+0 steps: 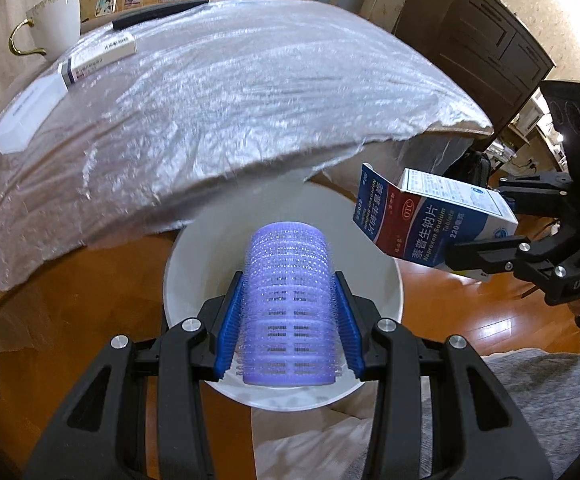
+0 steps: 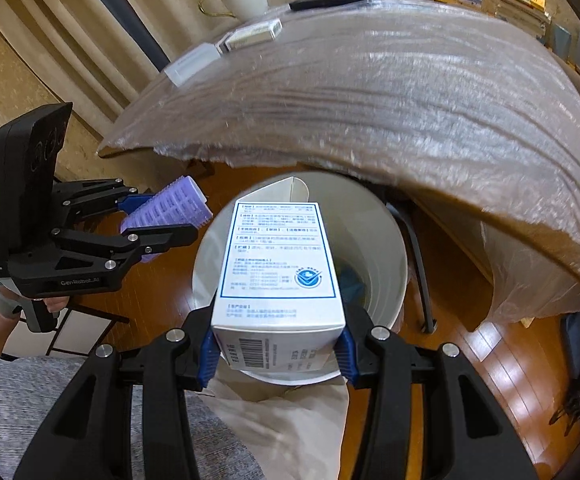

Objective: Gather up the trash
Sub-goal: 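Lower the curler with the left tool while the right tool lowers the white box into the bin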

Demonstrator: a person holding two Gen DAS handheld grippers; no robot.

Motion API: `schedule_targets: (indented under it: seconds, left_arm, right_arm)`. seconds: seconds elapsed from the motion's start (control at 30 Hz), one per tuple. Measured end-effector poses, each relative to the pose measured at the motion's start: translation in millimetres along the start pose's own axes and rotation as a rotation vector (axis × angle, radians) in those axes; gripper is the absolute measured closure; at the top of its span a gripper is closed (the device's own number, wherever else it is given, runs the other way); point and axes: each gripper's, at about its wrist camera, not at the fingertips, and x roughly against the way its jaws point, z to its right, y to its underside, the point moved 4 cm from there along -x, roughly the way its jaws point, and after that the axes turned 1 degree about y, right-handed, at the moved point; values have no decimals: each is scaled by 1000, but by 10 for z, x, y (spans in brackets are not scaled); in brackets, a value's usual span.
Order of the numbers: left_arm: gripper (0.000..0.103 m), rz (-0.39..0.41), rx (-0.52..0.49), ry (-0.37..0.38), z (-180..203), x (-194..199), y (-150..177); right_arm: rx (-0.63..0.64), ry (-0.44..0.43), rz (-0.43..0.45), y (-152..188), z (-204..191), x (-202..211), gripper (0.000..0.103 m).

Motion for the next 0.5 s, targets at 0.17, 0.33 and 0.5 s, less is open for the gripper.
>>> schedule_targets:
  seconds: [0.17,0.33,0.5]
  left_arm:
    - [59,-28,7,-6,-33,-150,60]
    - [59,-52,19,-12,-60,-304,101]
    - [59,-70,34,-24,-109,-452,116]
  right_arm:
    - [1,11,-31,48,18,-158,57]
    - [-9,28,-60,39,39,-365,57]
    - [-30,44,-79,18,51,-566,57]
